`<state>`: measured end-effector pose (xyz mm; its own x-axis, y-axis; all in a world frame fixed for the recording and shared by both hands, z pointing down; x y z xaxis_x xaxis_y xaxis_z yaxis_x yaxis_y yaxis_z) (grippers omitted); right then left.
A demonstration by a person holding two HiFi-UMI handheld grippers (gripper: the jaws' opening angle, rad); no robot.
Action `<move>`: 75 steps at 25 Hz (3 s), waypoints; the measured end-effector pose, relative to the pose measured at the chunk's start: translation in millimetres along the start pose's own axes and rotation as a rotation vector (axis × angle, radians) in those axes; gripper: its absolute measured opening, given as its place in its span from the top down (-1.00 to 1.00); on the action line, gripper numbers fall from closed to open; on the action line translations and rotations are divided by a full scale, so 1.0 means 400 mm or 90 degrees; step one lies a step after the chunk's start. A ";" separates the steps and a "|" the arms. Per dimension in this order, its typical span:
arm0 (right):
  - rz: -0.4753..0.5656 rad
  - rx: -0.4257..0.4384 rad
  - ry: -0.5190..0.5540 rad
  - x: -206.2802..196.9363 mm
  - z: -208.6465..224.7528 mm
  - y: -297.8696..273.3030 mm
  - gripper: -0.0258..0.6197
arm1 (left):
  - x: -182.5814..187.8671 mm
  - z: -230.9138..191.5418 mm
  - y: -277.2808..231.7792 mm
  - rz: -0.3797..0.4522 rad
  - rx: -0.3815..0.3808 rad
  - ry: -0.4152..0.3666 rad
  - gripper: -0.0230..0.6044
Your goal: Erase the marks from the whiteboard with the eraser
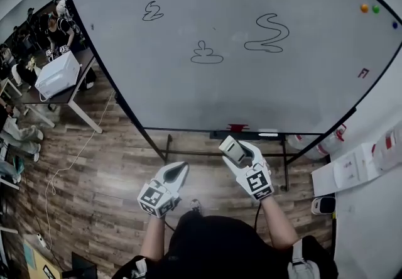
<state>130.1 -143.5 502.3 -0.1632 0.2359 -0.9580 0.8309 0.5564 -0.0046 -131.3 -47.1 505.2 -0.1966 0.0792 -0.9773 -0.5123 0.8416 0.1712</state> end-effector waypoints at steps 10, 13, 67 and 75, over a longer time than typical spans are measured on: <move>-0.048 -0.057 0.109 0.086 0.073 -0.211 0.13 | 0.050 -0.196 -0.037 -0.004 -0.049 -0.018 0.89; -0.018 -0.112 0.151 0.154 0.129 -0.273 0.13 | 0.043 -0.255 -0.038 -0.008 -0.060 -0.016 0.89; 0.051 -0.246 0.391 0.403 0.216 -0.575 0.14 | -0.008 -0.416 -0.141 -0.019 -0.084 -0.004 0.89; 0.016 -0.193 0.417 0.336 0.155 -0.621 0.14 | -0.018 -0.416 -0.137 -0.026 -0.081 0.003 0.89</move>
<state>-65.2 -299.3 357.0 -0.5105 0.6274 -0.5880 0.6695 0.7191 0.1860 -240.9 -182.9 523.6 -0.1768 0.0433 -0.9833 -0.6214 0.7698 0.1456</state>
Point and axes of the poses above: the fingertips, and each gripper's own axes: y backward along the fingers, z to its right, x out of its top, the point moved 10 cm from there along y, backward along the fingers, and after that the axes turned 14 degrees about z, right-handed, at the moved point
